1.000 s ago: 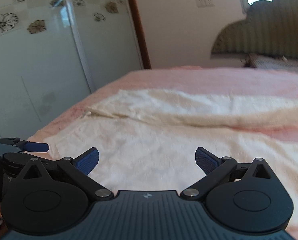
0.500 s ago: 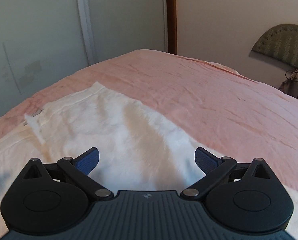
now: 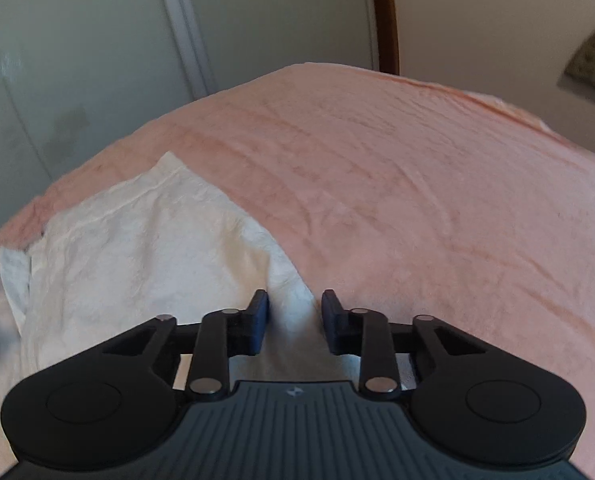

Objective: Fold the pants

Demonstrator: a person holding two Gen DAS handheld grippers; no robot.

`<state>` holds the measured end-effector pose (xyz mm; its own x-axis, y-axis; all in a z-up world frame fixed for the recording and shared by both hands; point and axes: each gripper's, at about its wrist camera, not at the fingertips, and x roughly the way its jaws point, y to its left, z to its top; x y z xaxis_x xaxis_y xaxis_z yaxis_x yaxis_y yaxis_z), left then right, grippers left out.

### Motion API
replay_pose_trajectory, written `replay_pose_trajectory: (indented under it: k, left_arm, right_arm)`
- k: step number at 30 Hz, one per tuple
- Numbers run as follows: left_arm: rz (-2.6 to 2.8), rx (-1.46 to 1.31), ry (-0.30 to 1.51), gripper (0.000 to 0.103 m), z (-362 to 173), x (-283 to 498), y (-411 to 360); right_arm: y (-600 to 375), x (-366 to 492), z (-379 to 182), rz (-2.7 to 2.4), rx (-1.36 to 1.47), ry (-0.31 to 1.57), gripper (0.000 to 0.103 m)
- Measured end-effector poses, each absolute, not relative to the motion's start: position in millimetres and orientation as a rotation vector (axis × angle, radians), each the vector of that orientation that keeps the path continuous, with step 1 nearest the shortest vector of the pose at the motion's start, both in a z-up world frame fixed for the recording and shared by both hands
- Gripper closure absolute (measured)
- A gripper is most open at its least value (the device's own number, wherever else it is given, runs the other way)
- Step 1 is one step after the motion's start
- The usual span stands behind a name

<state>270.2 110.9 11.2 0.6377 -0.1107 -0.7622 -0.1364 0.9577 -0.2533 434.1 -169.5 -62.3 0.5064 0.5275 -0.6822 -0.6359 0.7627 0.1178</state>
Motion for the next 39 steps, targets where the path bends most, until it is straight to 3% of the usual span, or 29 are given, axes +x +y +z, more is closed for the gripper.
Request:
replay_pose_trajectory:
  k: [3,7,11,13,14,15,17,19,20,22,24,32,35,37,38,39]
  left_arm:
    - [0.012,-0.318,0.864,0.002,19,310,105]
    - [-0.016,-0.42,0.824,0.001,27,351,108]
    - [-0.039,-0.569,0.873,0.001,16,382,119]
    - [-0.023,-0.646,0.914,0.006,5,393,126]
    - [-0.015,-0.67,0.923,0.021,0,394,128]
    - [-0.006,-0.687,0.933,0.047,-3,393,130]
    - [0.01,-0.691,0.973,0.085,-8,384,132]
    - [0.005,-0.685,0.959,0.097,-8,364,136]
    - [0.003,-0.656,0.937,0.098,-4,350,136]
    - [-0.017,-0.61,0.892,0.098,5,319,139]
    - [-0.054,-0.583,0.861,0.098,12,286,143]
    - [-0.094,-0.439,0.803,0.098,20,198,138]
    - [-0.104,-0.404,0.79,0.098,18,182,133]
    - [-0.107,-0.426,0.797,0.098,15,176,136]
    - [-0.11,-0.43,0.796,0.098,14,174,138]
    - [-0.109,-0.433,0.797,0.098,14,170,141]
  right_arm:
    - [-144,385,-50,0.672,-0.431,0.583,0.088]
    - [-118,307,-45,0.687,-0.735,0.358,0.09]
    - [-115,249,-49,0.7,-0.891,0.232,0.091]
    - [-115,229,-57,0.704,-0.948,0.202,0.091]
    - [-115,222,-60,0.707,-0.96,0.196,0.091]
    - [-116,217,-63,0.712,-0.957,0.201,0.091]
    - [-120,216,-67,0.707,-0.937,0.212,0.092]
    - [-123,216,-68,0.71,-0.919,0.243,0.091]
    - [-125,214,-68,0.708,-0.917,0.234,0.09]
    - [-131,205,-66,0.685,-0.95,0.204,0.075]
    - [-143,199,-61,0.661,-0.988,0.206,0.044]
    - [-209,212,-19,0.671,-0.949,0.395,0.043]
    - [-213,224,-25,0.642,-0.987,0.465,0.046]
    - [-215,225,-41,0.611,-1.041,0.54,0.069]
    - [-214,224,-46,0.595,-1.051,0.559,0.09]
    - [-215,218,-49,0.574,-1.044,0.564,0.095]
